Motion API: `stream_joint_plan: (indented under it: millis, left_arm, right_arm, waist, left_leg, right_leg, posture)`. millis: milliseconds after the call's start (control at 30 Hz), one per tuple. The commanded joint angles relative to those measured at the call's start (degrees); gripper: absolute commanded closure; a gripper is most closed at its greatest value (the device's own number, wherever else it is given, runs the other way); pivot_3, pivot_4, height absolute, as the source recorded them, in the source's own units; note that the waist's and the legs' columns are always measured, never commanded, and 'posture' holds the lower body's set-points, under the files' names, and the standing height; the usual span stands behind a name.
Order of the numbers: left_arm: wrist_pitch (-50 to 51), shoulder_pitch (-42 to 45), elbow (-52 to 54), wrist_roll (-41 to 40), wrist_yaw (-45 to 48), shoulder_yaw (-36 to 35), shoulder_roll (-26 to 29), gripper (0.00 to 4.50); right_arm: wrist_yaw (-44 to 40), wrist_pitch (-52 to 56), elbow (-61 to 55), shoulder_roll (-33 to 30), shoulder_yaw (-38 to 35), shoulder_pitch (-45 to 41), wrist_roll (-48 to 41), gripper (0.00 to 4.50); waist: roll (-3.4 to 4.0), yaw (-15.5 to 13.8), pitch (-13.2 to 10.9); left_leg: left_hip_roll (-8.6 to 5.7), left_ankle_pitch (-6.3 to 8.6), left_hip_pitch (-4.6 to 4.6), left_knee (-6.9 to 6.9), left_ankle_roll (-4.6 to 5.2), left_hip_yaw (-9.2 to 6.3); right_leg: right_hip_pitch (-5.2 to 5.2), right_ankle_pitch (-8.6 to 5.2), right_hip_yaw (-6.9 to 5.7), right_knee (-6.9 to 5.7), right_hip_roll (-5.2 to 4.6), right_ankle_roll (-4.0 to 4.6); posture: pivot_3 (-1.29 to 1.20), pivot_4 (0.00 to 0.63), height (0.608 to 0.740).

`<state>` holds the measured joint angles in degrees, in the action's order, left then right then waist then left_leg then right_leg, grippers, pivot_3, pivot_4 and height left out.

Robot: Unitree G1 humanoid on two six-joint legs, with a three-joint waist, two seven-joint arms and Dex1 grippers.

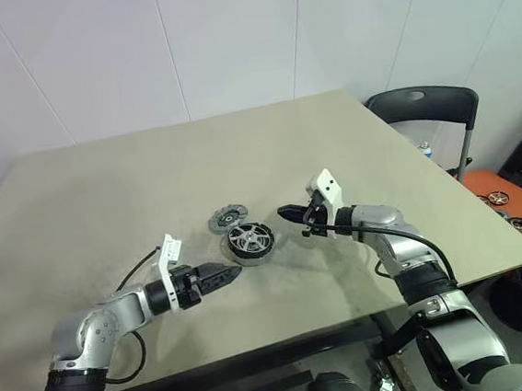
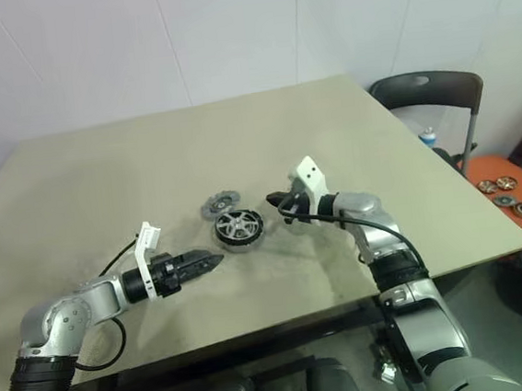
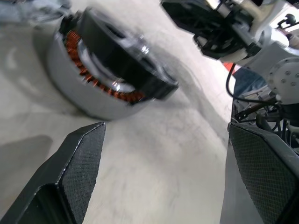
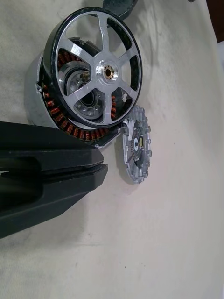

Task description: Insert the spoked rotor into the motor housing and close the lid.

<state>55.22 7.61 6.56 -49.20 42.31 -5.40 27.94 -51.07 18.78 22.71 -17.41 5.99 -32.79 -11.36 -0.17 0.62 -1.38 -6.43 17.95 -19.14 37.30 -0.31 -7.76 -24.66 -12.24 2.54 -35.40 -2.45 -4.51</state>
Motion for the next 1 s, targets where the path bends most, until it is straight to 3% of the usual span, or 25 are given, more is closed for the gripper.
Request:
stream_joint_plan:
  millis: [33,133,467,1000]
  left_arm:
    - [-1.1,0.8,3.1,-0.3,0.4,0.1,-0.8,0.22]
    - [-1.4,0.9,4.6,0.3,0.5,1.2,-1.2,0.96]
    - [-2.3,1.6,5.1,1.4,-0.1,1.7,-1.5,4.47]
    - [-12.0,4.6,-0.7,13.1,-4.7,6.2,-8.0,4.47]
  right_arm:
    - [-0.1,-0.7,-1.0,0.0,-0.1,-1.3,-0.1,4.5]
    - [0.1,-0.8,-0.8,0.1,0.1,-1.2,0.1,4.5]
    - [0.3,-0.8,-0.8,0.0,0.0,-1.1,0.3,4.5]
    - [0.6,-0.2,-2.1,0.6,0.2,-0.4,0.3,4.5]
  waist:
    - [0.0,0.0,0.0]
    - [0.0,0.1,0.0]
    - [0.0,0.0,0.0]
    - [-0.01,-0.1,0.0]
  left_leg:
    - [0.0,0.0,0.0,0.0,0.0,0.0]
    - [0.01,0.0,0.0,0.0,0.0,0.0]
    - [0.01,0.0,0.01,0.0,0.0,0.0]
    - [0.0,0.0,0.12,0.05,0.01,0.0]
  right_leg:
    - [0.0,0.0,0.0,0.0,0.0,0.0]
    - [0.0,0.0,0.0,0.0,0.01,0.0]
    - [0.0,0.0,0.0,-0.02,0.01,0.0]
    - [0.14,0.02,0.0,-0.02,0.01,0.02]
  posture:
    - [0.0,0.0,0.74]
    - [0.0,0.0,0.74]
    - [0.0,0.0,0.74]
    - [0.0,0.0,0.74]
